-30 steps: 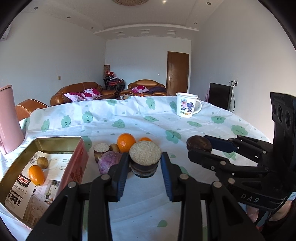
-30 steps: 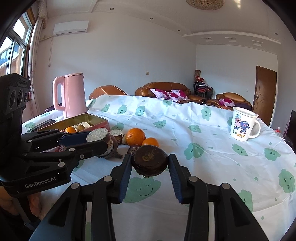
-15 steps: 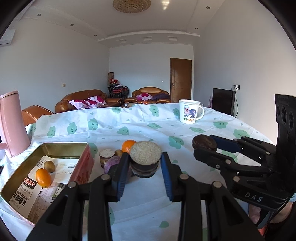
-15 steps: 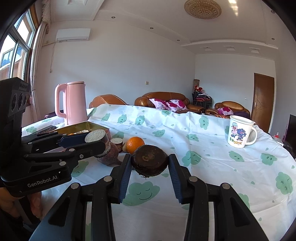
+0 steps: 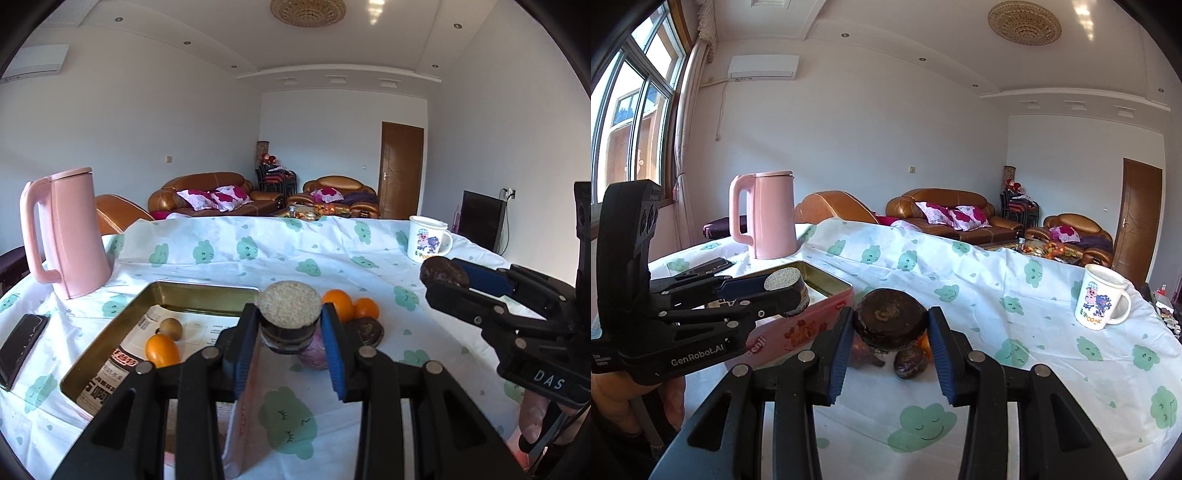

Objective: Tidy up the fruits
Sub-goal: 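Lift the held fruit and jar and carry both toward the pink tin, then lower the jar and dark fruit into the tin and open both grippers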

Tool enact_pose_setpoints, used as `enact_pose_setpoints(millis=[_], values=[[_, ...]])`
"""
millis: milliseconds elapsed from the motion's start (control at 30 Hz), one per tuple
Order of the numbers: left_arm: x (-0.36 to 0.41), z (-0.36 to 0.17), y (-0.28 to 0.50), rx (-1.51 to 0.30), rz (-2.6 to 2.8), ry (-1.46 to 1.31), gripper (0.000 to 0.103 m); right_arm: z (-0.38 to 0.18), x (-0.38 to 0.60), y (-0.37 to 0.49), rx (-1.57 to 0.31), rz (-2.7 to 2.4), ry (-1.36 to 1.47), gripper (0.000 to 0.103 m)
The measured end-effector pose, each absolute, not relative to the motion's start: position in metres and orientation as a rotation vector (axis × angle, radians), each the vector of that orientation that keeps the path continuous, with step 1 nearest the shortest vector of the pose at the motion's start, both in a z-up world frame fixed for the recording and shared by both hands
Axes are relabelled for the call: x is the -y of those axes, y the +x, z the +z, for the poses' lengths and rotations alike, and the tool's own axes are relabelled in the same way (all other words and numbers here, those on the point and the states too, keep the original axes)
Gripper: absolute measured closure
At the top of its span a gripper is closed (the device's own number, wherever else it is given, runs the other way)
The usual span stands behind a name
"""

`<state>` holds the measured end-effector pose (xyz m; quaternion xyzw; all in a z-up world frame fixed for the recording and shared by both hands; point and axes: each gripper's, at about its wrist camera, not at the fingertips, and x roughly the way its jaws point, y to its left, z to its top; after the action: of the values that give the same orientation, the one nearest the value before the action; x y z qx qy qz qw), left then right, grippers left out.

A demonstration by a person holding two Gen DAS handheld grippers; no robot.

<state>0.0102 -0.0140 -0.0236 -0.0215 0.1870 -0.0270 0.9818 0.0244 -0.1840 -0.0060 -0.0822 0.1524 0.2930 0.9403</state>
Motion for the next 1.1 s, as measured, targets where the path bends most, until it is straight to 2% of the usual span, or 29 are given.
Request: enact_pose_setpoints(millis=[433,767,1100], values=[[-0.050,-0.025,0.013,-0.424,0.075,-0.089,0.067,0.012,0.098,0.046,-0.358,0.740,-0.222,0.061],[-0.088,-0.035,0.019,-0.484,0.147,-0.116,0.067,-0.016,0.050,0.073,-0.508,0.797,-0.203,0.061],[-0.104,-0.047,0.026,-0.541,0.162,-0.130,0.067,-0.039,0.022,0.070,-0.564,0.817,-0.294,0.061]])
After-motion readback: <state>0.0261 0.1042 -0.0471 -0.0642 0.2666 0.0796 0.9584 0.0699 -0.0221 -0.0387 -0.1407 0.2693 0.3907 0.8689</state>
